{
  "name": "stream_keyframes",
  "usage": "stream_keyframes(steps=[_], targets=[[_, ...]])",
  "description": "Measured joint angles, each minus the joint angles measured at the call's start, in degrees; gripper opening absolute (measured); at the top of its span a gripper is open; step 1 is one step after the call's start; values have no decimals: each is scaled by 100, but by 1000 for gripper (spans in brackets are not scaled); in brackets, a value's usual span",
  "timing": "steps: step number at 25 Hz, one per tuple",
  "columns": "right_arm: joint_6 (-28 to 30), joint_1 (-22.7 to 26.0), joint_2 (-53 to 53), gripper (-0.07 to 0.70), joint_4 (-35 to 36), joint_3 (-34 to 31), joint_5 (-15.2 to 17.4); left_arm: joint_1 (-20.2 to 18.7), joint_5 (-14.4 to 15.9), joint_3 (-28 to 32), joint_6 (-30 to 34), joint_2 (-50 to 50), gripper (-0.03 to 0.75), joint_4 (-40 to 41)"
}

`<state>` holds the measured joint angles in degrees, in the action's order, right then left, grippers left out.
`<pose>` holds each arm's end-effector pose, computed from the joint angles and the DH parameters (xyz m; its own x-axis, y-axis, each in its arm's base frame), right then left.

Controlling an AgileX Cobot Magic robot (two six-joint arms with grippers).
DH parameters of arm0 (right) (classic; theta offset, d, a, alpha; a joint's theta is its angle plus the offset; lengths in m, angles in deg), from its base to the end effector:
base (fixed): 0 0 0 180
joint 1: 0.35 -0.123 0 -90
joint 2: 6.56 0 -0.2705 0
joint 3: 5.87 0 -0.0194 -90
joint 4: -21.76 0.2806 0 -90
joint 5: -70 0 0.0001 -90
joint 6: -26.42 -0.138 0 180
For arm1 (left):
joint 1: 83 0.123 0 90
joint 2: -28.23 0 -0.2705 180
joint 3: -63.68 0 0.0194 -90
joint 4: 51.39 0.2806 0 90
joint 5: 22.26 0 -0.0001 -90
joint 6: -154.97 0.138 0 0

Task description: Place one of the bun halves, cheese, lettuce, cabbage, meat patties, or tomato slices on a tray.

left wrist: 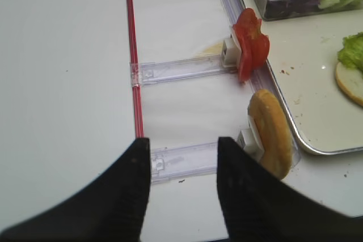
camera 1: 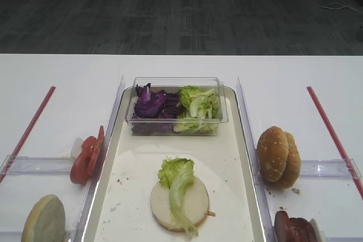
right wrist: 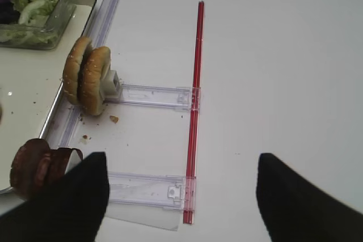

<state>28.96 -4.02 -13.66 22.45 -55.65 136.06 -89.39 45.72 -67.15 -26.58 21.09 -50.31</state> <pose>0.0715 0.0061 0.2509 -0.5393 -0.0741 -0.8388 -0.0946 0.9951 -0.0271 0.0681 -0.0052 0.2506 -0.5617 0.0428 -0.8263 0.0857 0.9963 -0.0067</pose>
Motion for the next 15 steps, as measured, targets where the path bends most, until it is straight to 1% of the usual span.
stream_keyframes(steps=[6, 15], targets=[[0, 49, 0, 552, 468, 0, 0, 0, 0, 0, 0, 0, 270, 0], [-11, 305, 0, 552, 538, 0, -4, 0, 0, 0, 0, 0, 270, 0]])
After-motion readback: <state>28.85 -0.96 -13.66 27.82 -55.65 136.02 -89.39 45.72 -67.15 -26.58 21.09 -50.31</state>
